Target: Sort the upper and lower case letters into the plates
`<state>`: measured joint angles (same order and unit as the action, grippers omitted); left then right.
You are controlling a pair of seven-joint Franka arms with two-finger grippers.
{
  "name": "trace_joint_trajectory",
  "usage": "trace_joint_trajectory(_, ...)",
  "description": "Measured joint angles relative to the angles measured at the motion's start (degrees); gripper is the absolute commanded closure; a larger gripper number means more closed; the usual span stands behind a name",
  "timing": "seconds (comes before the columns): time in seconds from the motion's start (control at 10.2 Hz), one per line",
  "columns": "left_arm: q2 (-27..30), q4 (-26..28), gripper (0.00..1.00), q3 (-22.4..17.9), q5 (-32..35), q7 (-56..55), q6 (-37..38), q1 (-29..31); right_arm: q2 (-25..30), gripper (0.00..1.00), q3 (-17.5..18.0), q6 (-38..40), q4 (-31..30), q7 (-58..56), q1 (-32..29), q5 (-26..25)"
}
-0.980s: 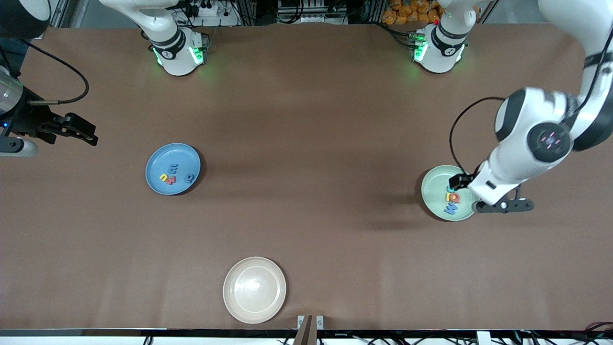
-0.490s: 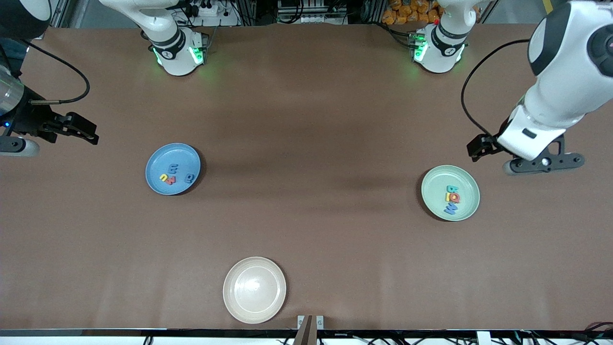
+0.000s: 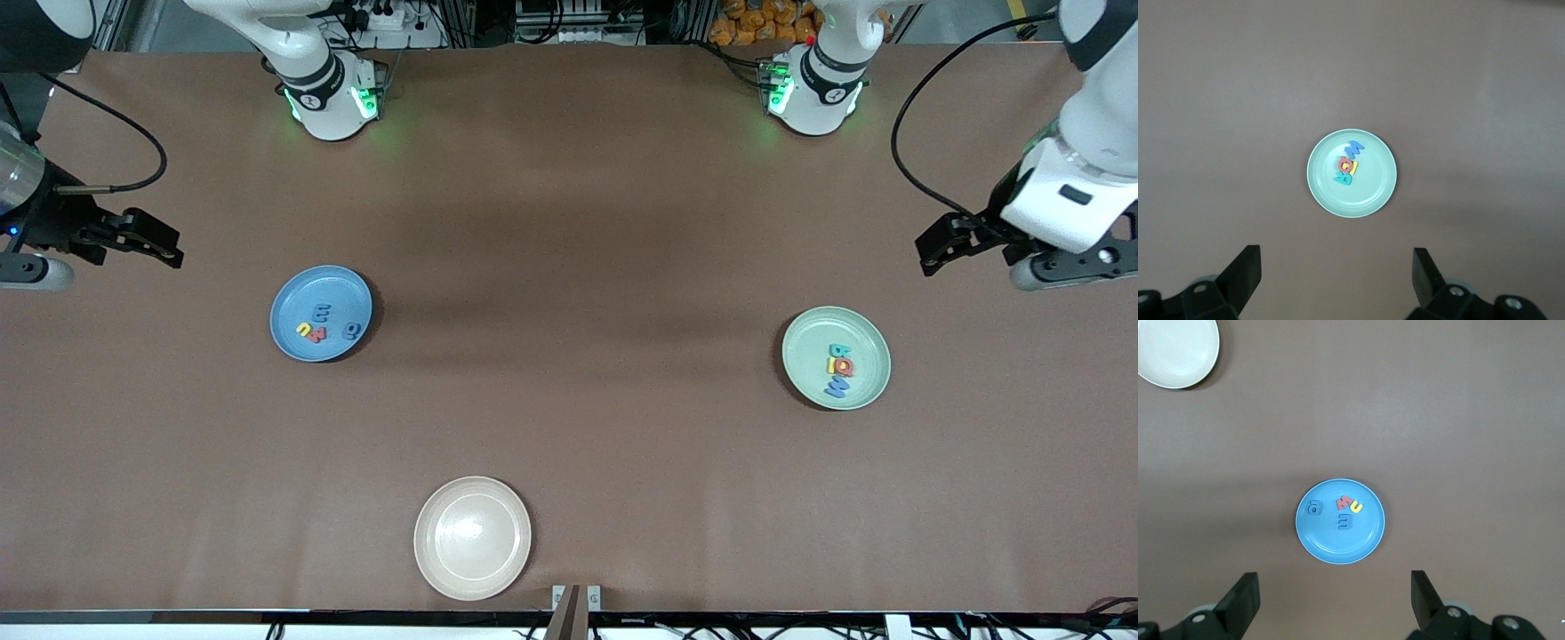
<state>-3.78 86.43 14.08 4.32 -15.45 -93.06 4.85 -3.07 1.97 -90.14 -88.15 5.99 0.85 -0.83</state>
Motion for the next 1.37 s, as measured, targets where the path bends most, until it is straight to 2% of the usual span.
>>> trace_joint_trajectory(0.59,0.43,-1.96,0.0,-6.07,-2.18,3.02,0.89,0.72,0.0,0.0,-0.04,0.41,0.0,-0.01,0.0,0.0)
trace_joint_trajectory(1.37,1.08,-2.39,0.0,-6.69,-2.23,3.25,2.37,1.49,0.0,0.0,-0.09,0.81,-0.1,-0.02,-0.02,0.54)
